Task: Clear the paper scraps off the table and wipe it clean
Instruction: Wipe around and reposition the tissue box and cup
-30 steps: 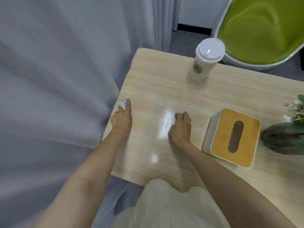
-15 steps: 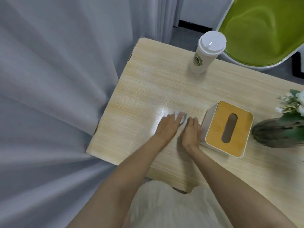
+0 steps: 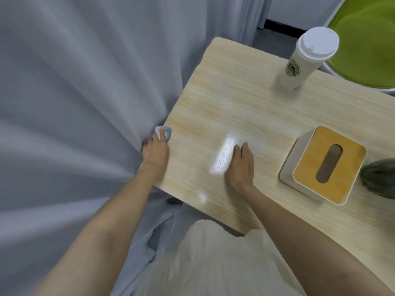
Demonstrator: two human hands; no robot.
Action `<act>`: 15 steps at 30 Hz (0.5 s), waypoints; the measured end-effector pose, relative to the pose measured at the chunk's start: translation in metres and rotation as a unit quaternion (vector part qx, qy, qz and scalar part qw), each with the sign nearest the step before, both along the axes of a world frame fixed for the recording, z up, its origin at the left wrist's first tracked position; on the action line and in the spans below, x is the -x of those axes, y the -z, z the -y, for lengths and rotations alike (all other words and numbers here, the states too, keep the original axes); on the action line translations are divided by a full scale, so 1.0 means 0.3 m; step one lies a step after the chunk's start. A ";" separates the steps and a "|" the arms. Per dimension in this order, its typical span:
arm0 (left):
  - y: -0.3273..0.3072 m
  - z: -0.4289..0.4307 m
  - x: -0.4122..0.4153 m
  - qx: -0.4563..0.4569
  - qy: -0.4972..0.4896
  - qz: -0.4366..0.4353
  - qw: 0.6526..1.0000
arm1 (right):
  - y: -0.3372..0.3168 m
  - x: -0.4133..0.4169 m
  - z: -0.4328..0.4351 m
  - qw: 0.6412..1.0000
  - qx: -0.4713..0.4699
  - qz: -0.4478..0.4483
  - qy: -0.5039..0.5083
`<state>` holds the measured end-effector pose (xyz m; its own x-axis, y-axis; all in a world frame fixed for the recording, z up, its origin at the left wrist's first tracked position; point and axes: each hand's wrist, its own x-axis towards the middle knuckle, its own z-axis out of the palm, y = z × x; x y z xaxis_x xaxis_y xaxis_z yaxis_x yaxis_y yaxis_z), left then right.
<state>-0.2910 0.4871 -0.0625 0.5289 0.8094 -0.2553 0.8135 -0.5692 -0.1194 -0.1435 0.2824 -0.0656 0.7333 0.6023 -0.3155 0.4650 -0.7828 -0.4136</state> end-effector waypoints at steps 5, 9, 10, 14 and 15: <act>-0.062 0.100 0.053 0.041 -0.080 -0.175 0.980 | -0.010 0.016 0.032 1.000 -0.003 -0.025 0.002; -0.130 0.273 0.019 0.082 -0.081 -0.010 0.993 | -0.045 0.013 0.083 0.993 -0.057 -0.098 0.038; -0.131 0.332 -0.005 0.138 -0.081 0.106 0.981 | -0.060 0.013 0.101 0.986 -0.087 -0.130 0.060; -0.120 0.598 -0.148 0.443 -0.139 0.353 0.812 | -0.117 0.019 0.212 0.931 -0.195 -0.256 0.175; -0.120 0.661 -0.182 0.482 -0.147 0.355 0.787 | -0.123 0.014 0.255 0.913 -0.211 -0.281 0.208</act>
<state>-0.2365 0.2887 -0.0266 0.6408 0.5338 -0.5518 0.5947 0.1094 0.7965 -0.1477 0.2059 -0.0287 0.7197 0.4632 -0.5172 -0.2148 -0.5599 -0.8002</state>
